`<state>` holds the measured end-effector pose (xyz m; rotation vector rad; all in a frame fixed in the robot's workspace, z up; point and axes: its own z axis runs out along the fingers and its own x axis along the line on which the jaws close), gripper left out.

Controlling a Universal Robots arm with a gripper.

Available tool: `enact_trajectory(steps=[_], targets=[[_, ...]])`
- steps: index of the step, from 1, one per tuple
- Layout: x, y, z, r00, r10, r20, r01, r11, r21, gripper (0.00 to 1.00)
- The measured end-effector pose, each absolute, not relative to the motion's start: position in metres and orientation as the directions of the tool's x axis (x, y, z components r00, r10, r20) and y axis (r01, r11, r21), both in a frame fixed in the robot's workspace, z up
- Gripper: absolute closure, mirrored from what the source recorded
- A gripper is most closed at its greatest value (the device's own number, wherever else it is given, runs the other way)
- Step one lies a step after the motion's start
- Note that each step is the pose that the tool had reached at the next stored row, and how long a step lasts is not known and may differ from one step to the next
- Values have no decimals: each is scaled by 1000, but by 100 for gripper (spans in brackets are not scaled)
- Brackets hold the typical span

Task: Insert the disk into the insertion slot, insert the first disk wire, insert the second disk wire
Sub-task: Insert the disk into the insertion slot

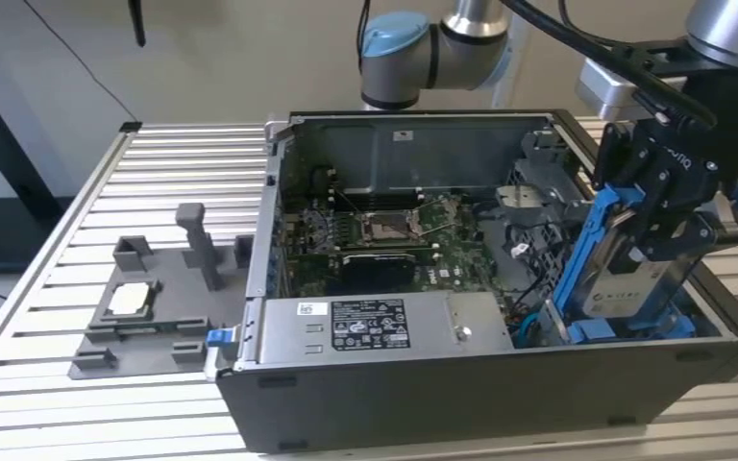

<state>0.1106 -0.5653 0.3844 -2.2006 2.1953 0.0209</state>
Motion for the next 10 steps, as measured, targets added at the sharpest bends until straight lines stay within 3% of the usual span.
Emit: enact_trajectory(steps=[4,5,10], targets=[[111,-565,383,3,-999,-42,-1000,-2,-14,62],[111,-565,384,3,-999,-40,-1000,-2,-14,54],[111,-565,388,3,-999,-40,-1000,-2,-14,54]])
